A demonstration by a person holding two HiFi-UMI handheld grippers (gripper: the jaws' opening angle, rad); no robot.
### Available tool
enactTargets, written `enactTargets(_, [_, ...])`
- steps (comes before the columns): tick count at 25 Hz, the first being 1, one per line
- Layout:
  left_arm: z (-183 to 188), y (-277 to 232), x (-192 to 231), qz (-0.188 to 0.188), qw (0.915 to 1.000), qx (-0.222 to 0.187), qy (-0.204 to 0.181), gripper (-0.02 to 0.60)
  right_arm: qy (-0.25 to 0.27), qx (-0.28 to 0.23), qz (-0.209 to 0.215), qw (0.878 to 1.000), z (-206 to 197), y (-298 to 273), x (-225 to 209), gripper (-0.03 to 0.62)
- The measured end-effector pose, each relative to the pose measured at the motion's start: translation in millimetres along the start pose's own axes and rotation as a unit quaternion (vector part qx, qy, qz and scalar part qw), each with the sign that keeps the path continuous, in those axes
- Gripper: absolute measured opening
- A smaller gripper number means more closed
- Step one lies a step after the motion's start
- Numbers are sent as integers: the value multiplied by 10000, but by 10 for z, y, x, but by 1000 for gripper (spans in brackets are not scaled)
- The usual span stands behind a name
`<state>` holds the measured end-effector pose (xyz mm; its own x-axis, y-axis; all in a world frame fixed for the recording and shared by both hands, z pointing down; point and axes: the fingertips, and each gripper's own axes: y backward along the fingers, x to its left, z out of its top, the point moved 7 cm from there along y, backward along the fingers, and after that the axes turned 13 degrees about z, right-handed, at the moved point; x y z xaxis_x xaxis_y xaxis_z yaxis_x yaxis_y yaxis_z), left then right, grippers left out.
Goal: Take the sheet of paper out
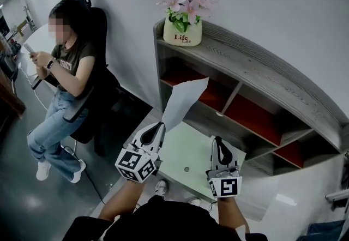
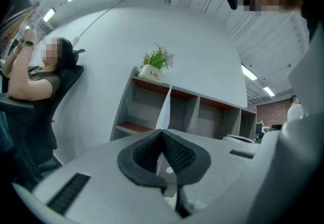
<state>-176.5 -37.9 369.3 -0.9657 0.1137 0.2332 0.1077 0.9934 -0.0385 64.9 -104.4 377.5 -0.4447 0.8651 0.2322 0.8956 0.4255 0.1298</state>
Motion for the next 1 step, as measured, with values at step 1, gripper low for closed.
enactTargets(1, [-7, 10, 2, 11, 10000, 17, 7, 8, 10, 54, 11, 10000, -12, 10, 2, 25])
